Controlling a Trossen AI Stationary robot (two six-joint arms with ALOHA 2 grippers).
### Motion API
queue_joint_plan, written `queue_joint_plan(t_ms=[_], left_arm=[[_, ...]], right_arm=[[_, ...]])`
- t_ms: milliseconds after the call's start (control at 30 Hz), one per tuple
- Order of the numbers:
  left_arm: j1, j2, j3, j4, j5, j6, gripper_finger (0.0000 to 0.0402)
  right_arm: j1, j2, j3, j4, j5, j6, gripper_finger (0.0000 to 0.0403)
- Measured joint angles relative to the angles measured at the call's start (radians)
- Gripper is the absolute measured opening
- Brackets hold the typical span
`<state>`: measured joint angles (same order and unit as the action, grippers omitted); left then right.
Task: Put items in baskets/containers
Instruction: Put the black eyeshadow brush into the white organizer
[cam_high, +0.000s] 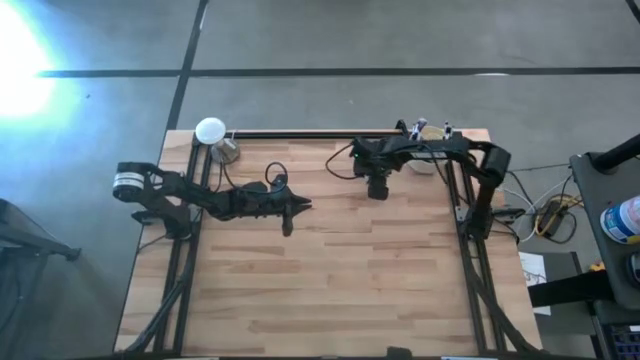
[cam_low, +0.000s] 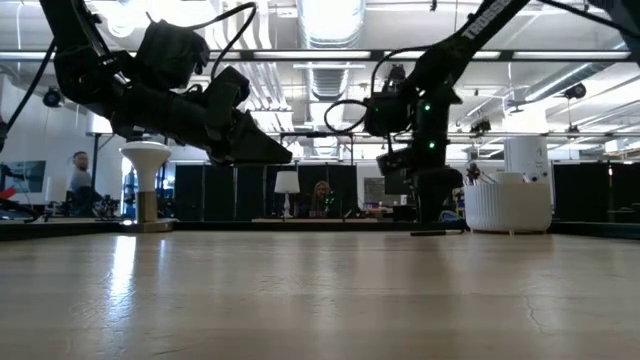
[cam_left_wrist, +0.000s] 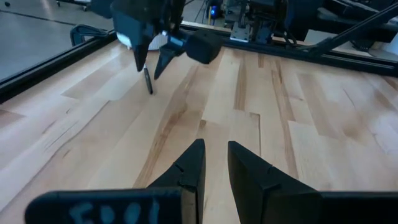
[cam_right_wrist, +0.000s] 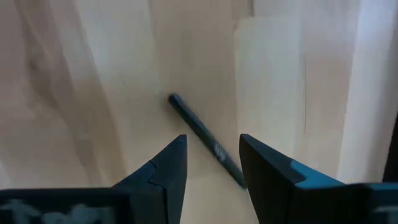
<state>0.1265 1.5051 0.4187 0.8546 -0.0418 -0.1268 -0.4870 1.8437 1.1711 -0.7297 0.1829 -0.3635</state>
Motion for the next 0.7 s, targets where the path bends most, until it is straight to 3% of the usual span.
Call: queue_joint_plan(t_ms=[333, 700], left_arm=[[0.0, 0.0, 0.0, -0.001, 0.0, 0.0, 0.0061], [0.005, 0.0, 0.0, 0.0, -0.007, -0.011, 0.0061]], right_arm=[[-0.001, 0.056, 0.017, 0.008, 0.001, -0.104, 0.0128], [-0.005, 0.054, -0.013, 0.052, -0.057, -0.138, 0.0066]])
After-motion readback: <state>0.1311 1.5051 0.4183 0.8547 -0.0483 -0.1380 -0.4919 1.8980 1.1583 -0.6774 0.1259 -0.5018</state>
